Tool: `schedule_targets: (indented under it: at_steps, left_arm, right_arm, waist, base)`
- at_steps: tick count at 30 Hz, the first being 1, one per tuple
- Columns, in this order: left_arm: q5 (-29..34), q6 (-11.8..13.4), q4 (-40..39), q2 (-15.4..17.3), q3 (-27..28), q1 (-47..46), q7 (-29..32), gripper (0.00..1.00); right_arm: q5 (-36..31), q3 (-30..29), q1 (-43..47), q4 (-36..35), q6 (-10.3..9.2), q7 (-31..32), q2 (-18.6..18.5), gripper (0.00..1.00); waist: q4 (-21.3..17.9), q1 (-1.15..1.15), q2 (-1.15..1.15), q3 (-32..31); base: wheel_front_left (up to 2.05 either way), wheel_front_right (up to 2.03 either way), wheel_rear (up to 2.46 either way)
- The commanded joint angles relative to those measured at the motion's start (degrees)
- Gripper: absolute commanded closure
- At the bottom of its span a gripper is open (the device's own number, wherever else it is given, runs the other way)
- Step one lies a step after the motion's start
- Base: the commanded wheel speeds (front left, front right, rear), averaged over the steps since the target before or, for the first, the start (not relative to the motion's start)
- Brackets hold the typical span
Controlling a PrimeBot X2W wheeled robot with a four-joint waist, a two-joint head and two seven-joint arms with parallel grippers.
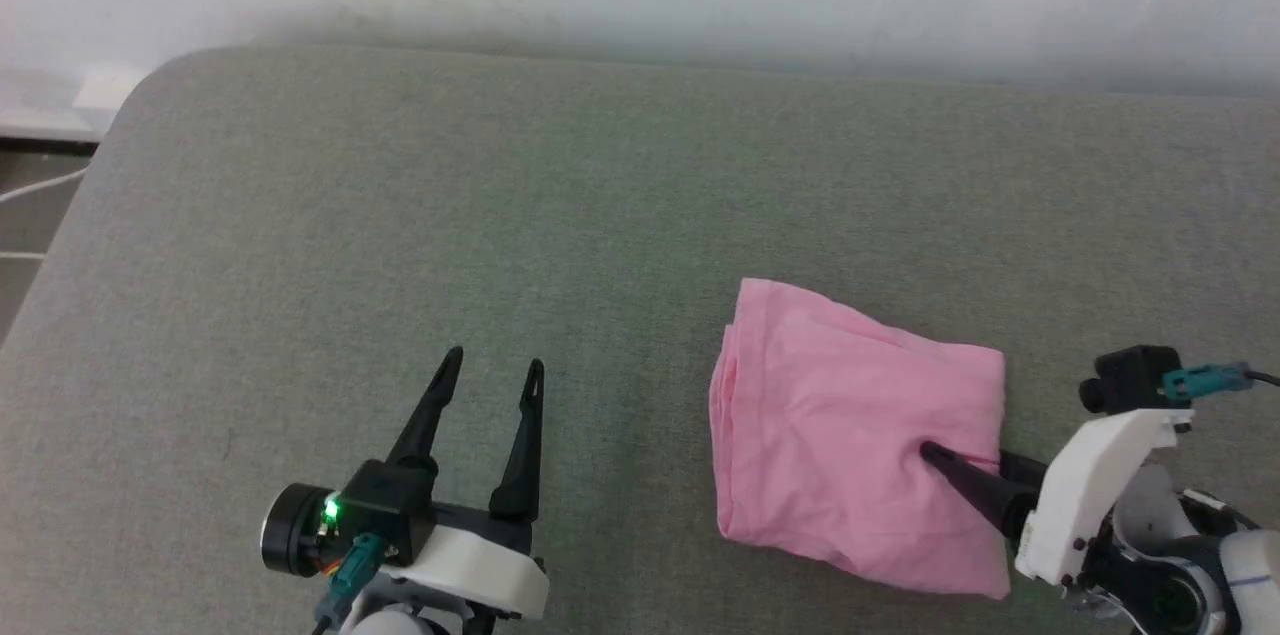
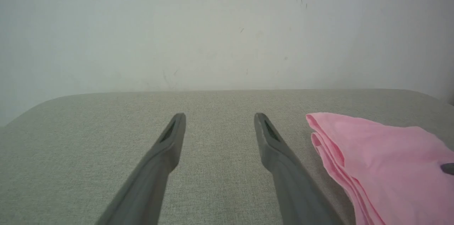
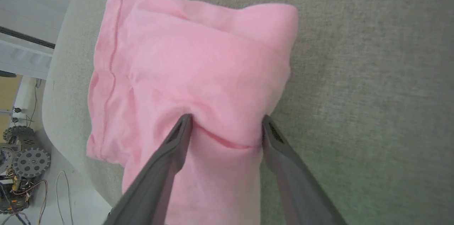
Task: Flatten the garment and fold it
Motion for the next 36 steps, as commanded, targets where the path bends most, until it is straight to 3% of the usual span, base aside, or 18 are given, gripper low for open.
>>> schedule_targets:
  at_steps: [1, 9, 10, 12, 16, 22, 30, 36]
  left_arm:
    - [0.4, 0.4, 0.2, -0.1, -0.2, -1.0, -0.3, 0.00]
    - [0.4, 0.7, 0.6, -0.1, -0.2, -1.2, -0.3, 0.00]
    - [0.4, 0.7, 0.8, -0.1, -0.2, -1.2, -0.3, 0.00]
    - [0.5, 0.8, 1.0, -0.1, -0.3, -1.1, -0.3, 0.00]
    - [0.3, 1.0, 1.3, -0.1, -0.7, -0.9, -0.3, 0.00]
    - [0.3, 0.8, 1.5, -0.1, -1.0, -0.2, -0.3, 0.00]
    - [0.1, 0.7, 0.9, -0.1, -3.9, -1.7, -0.3, 0.00]
    - [0.3, 0.5, 1.2, -0.1, -7.8, -6.7, -0.3, 0.00]
  right_arm:
    - [-0.6, 0.2, -1.5, 1.9, -0.04, 0.4, 0.6, 0.00]
    - [-4.7, 2.7, -3.8, 9.9, -0.04, -0.3, 1.4, 0.00]
    - [-5.1, 3.1, -4.0, 10.8, -0.04, -0.5, 1.4, 0.29]
    - [-5.9, 4.1, -4.4, 11.9, -0.04, -1.3, 1.3, 1.00]
    - [-6.6, 6.9, -5.4, 12.2, -0.04, -3.1, -0.3, 1.00]
    - [-9.0, 12.4, -7.8, 7.3, -0.04, -3.9, -6.4, 1.00]
    - [-10.8, 19.8, -12.5, -1.1, -0.04, 1.3, -21.4, 1.00]
    - [-11.4, 22.7, -16.7, -0.5, -0.04, -0.5, -32.0, 1.00]
  waist:
    - [2.1, -0.01, 0.00, 1.7]
    - [3.4, -0.01, 0.00, 1.9]
    - [3.4, -0.01, 0.00, 1.8]
    - [3.3, -0.01, 0.00, 1.4]
    - [2.3, -0.01, 0.00, 0.4]
    - [-1.6, -0.01, 0.00, -1.1]
    - [-9.8, -0.01, 0.00, 1.7]
    - [-14.3, -0.01, 0.00, 7.7]
  base:
    - [0.00, 0.00, 0.00]
    - [0.00, 0.00, 0.00]
    - [0.00, 0.00, 0.00]
    - [0.00, 0.00, 0.00]
    - [0.00, 0.00, 0.00]
    - [0.00, 0.00, 0.00]
    - [0.00, 0.00, 0.00]
    - [0.00, 0.00, 0.00]
